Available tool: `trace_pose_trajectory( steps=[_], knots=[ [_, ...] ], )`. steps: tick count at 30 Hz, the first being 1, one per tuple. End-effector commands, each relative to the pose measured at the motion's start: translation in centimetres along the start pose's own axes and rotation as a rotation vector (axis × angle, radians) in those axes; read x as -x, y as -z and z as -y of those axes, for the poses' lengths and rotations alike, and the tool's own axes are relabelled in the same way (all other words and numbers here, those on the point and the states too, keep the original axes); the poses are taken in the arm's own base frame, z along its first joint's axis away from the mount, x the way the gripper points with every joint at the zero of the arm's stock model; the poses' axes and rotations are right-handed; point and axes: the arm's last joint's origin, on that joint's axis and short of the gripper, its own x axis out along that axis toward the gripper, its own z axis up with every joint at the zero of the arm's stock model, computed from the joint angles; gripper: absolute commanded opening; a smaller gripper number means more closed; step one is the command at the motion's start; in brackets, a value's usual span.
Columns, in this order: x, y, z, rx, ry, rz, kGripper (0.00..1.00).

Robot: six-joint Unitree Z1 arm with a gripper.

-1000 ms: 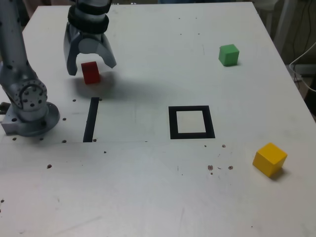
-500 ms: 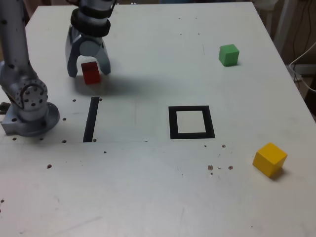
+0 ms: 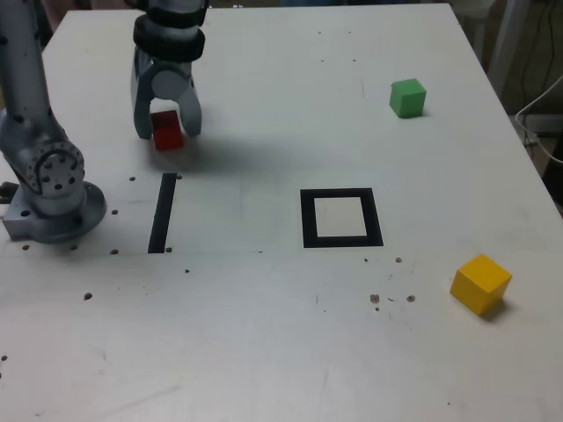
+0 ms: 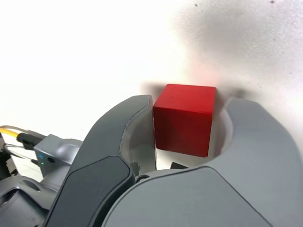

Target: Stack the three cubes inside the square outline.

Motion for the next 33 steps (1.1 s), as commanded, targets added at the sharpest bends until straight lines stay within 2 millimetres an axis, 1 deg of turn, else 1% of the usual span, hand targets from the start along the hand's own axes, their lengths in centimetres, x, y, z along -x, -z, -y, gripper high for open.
trace_pose_trajectory(
  steps=[1, 6, 10, 13, 21, 23, 26, 30, 33],
  knots=[
    [0.0, -0.1, 0.0, -0.004, -0.001, 0.002, 0.41],
    [0.2, 0.0, 0.0, -0.002, -0.006, 0.007, 0.34],
    [0.6, 0.3, 0.1, -0.001, -0.009, 0.014, 0.24],
    [1.1, 0.6, 0.1, -0.004, -0.013, 0.019, 0.18],
    [2.6, 1.3, 0.6, -0.043, -0.03, 0.052, 0.12],
    [3.2, 1.3, 1.1, -0.064, -0.042, 0.076, 0.11],
    [4.3, 1.1, 2.4, -0.118, -0.049, 0.12, 0.1],
    [5.8, 0.5, 4.8, -0.198, -0.038, 0.153, 0.1],
    [7.1, 0.2, 6.7, -0.225, -0.048, 0.147, 0.1]
  ],
)
